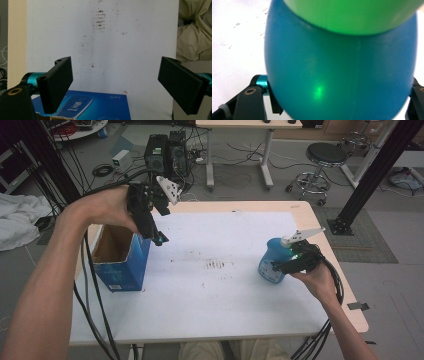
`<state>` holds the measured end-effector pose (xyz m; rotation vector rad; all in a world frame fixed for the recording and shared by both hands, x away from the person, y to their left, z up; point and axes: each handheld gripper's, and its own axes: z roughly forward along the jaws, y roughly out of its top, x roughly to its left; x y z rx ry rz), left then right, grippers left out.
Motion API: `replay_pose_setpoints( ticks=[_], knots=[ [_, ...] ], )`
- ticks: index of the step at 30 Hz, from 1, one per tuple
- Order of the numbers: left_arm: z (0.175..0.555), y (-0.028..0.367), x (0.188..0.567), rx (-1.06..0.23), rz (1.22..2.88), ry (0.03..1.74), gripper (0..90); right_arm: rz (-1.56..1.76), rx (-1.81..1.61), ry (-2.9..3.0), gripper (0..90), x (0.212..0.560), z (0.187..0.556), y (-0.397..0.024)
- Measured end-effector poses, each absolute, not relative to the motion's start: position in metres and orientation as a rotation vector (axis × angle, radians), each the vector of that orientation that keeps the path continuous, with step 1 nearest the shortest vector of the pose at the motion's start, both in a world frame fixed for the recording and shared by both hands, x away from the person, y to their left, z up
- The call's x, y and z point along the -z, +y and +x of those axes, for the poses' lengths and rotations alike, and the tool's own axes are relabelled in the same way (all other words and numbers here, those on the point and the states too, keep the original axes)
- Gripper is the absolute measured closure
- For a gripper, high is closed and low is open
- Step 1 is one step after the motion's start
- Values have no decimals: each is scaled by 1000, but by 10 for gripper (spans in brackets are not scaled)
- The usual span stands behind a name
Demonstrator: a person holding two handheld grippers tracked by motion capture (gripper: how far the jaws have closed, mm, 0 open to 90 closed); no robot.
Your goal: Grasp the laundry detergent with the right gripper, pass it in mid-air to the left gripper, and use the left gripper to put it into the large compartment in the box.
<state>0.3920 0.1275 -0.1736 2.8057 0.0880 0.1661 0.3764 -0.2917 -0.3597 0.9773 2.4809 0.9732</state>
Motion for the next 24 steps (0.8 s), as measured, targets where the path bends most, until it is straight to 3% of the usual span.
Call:
replay_pose_setpoints(
  ticks=[24],
  knots=[
    [392, 129, 176, -169, 2802, 89, 127, 976, -1007, 2477, 333, 361, 374, -291]
  ],
)
